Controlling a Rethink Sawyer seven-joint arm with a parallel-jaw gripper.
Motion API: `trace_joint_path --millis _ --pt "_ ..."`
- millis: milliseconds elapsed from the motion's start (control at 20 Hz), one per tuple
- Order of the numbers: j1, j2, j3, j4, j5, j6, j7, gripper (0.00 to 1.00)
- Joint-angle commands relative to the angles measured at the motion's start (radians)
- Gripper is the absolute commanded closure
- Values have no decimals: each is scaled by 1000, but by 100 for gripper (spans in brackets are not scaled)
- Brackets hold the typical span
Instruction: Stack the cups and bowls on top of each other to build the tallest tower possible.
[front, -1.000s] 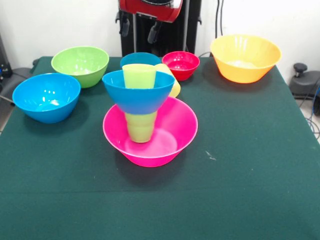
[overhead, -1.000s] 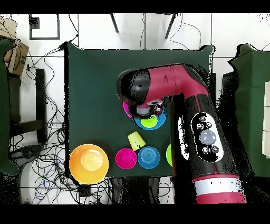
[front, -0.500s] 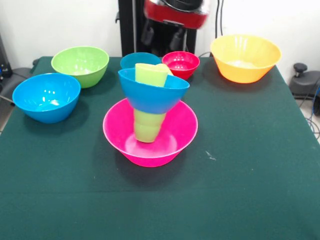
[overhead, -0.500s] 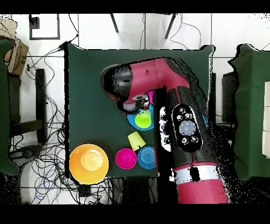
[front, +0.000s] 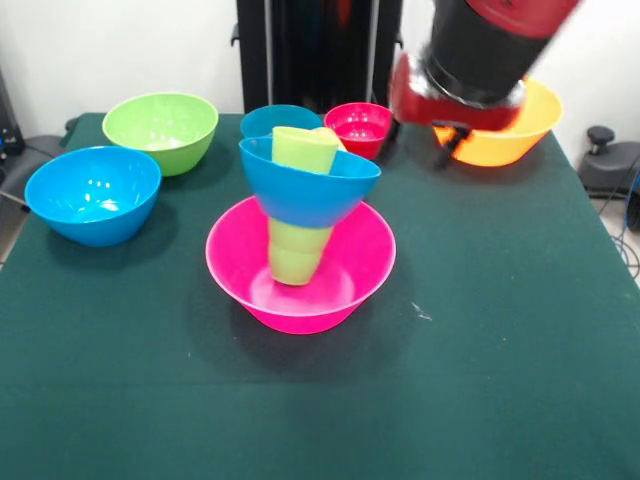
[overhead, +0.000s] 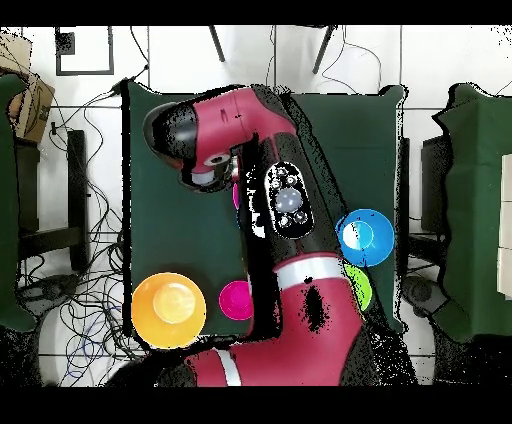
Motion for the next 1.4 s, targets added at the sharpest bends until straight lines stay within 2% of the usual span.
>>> trace_joint_path --millis 50,250,450,650,950,1050,1200,1400 --pt "53 164 -7 -194 -5 89 72 0" --pt "76 200 -16 -241 1 98 74 0" --pt "86 258 -13 -303 -4 70 63 0" --pt "101 293 -15 -325 0 49 69 0" --pt "100 279 -28 -289 18 27 64 0" --pt "102 294 -28 -319 13 38 50 0" --pt "98 300 -27 -313 18 14 55 0" --pt "103 312 -20 -345 25 46 36 0"
